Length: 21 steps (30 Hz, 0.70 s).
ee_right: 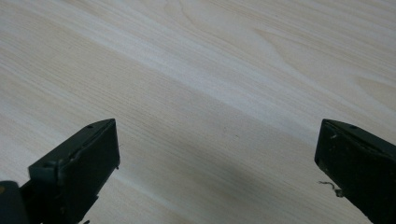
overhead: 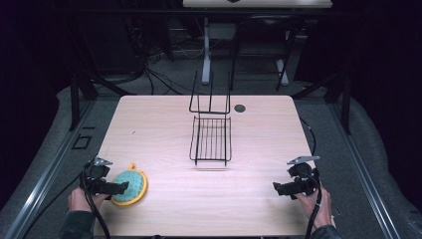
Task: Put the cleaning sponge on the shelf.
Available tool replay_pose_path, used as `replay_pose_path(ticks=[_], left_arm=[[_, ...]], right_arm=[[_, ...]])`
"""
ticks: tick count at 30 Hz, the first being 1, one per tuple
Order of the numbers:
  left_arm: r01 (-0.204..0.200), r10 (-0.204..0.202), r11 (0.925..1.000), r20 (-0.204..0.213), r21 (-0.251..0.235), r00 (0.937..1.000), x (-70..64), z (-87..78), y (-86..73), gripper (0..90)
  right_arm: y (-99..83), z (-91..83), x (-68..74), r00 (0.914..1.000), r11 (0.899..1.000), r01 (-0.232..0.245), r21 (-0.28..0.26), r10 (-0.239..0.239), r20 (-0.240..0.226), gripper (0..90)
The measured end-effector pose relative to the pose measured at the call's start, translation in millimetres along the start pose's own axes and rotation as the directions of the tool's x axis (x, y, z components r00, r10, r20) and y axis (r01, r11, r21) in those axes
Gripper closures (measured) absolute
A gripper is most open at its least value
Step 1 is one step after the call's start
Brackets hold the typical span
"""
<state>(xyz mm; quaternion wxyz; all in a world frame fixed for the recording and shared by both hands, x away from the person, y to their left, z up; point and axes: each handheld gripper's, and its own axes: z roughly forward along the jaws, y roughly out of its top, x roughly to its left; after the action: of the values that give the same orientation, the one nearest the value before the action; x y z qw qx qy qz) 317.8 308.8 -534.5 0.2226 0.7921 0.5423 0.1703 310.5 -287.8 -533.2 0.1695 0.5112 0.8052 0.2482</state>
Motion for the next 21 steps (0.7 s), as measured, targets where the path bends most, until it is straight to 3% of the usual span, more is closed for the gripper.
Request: replay_pose_path(ticks=[6,14,21], left_arm=[[0.019,-0.019,0.9994,0.007,0.031,0.9998,3.2,5.7,-1.7,0.3],[0.012,-0.012,0.9995,0.003,0.03,0.9999,3.0,9.5,-0.6,0.2],[0.03,-0.03,0.9994,-0.002,-0.02,0.9996,5.3,11.6,4.1,3.4]], right_arm=[[3.9,0.5,1.6,1.0,1.0,0.006,-0.002,-0.006,0.0,0.0],[4.9,-1.7,5.9,0.9996,1.0,0.026,-0.016,-0.027,-0.007,1.7],[5.1,0.2,6.5,0.9992,0.999,0.04,-0.003,-0.04,-0.006,1.7]])
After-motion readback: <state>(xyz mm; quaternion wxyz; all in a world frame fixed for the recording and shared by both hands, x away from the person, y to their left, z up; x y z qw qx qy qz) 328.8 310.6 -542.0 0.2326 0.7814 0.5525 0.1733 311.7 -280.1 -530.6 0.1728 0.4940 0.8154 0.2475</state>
